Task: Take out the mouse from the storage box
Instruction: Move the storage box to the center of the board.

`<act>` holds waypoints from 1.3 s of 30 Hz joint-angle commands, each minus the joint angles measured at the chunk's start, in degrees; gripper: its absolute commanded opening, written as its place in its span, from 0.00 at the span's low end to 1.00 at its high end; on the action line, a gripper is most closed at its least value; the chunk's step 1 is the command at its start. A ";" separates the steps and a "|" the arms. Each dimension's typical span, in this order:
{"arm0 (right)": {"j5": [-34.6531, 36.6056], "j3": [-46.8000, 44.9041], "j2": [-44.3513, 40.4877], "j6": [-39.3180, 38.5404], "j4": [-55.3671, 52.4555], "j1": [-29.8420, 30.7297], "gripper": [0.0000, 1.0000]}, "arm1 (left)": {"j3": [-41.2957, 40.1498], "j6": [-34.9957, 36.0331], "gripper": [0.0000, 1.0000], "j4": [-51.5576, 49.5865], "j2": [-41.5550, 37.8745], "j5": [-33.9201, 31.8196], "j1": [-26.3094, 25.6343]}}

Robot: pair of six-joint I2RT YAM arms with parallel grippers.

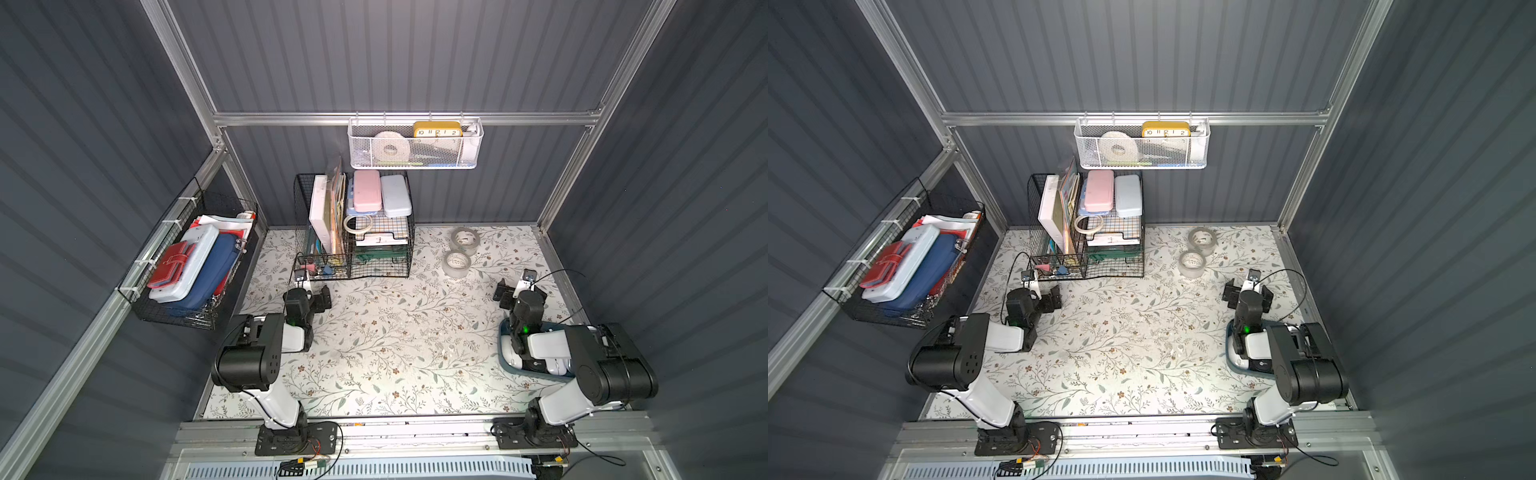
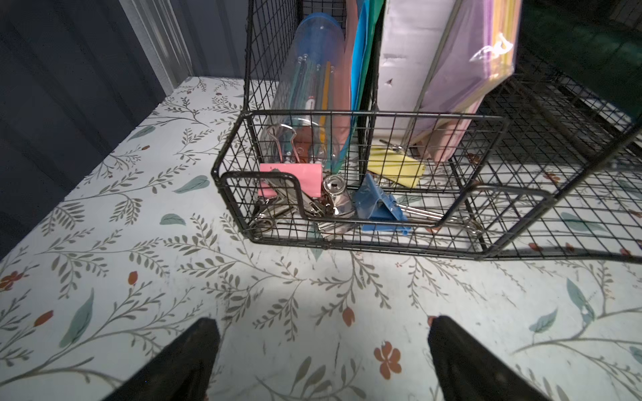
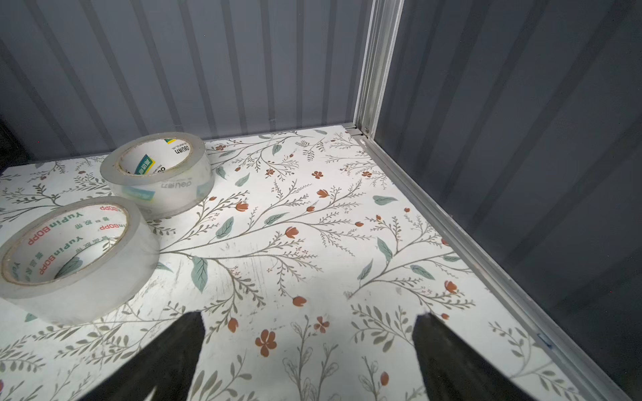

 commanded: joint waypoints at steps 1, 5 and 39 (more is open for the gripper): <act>-0.70 0.84 -0.26 0.38 1.01 -0.20 0.99 | 0.75 0.03 0.99 -1.00 -0.51 0.75 0.35; -0.71 0.76 -0.26 0.41 1.08 -0.19 0.99 | 0.81 0.03 0.99 -1.03 -0.48 0.76 0.35; -1.16 21.77 -43.91 13.39 -63.66 12.00 0.99 | 16.92 -22.51 1.00 -48.61 -38.31 3.60 -8.79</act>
